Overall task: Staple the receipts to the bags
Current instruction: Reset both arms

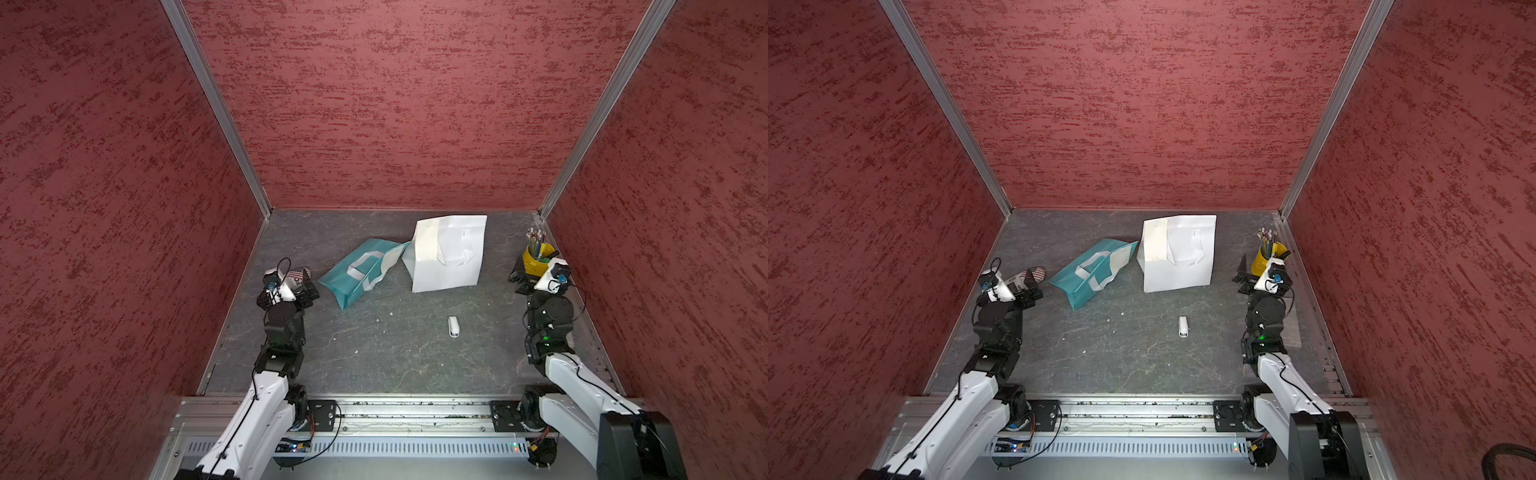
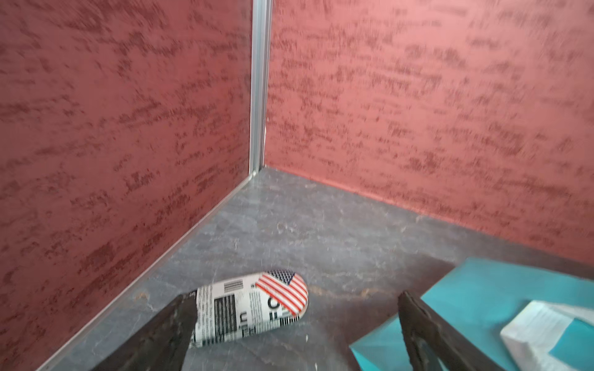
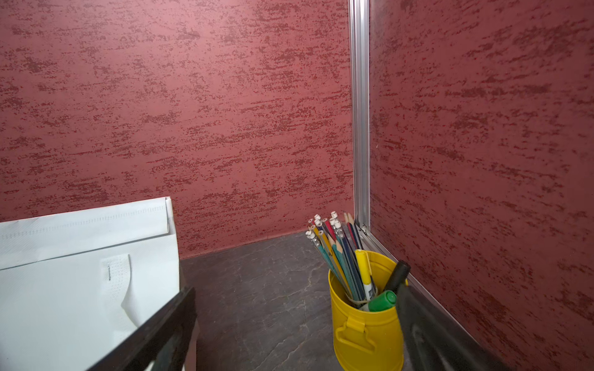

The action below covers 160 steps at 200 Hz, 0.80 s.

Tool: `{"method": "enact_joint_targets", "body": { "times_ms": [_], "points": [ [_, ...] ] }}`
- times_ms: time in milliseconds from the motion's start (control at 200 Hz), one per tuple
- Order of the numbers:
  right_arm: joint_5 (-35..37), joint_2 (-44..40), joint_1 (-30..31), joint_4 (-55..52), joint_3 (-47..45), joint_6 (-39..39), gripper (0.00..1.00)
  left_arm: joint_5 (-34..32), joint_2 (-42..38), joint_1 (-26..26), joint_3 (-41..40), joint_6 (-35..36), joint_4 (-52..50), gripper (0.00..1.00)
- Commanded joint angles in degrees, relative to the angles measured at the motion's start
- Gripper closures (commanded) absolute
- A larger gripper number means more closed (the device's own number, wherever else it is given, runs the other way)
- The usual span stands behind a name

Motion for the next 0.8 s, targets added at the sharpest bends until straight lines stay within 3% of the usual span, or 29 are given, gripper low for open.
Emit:
{"method": "enact_joint_targets", "body": {
  "times_ms": [0,316,491,556,701,797],
  "points": [
    [-1.35,1.77,-0.18,2.92,1.00,1.23,0.01,2.18,2.04,1.47,-3.61,-1.38,2.75,0.00],
    [4.46,10.52,-0.20,12.81,-3.10,2.16,0.01,0.96,34.46,2.69,1.25,1.36,27.89,0.00],
    [6.37,14.92,-0.18,16.70,-4.18,1.60,0.01,1.27,44.61,3.70,4.06,1.99,35.56,0.00],
    [6.62,16.47,-0.18,19.97,-5.27,1.15,0.01,2.73,43.41,3.80,5.76,1.34,30.04,0.00],
    [4.62,21.11,-0.20,25.87,-5.49,-0.76,0.01,5.52,43.94,5.45,4.80,0.57,32.60,0.00],
    [1.70,25.07,-0.16,27.37,-4.60,-1.73,0.01,12.04,44.18,7.95,4.96,-0.14,31.69,0.00]
  ]
}}
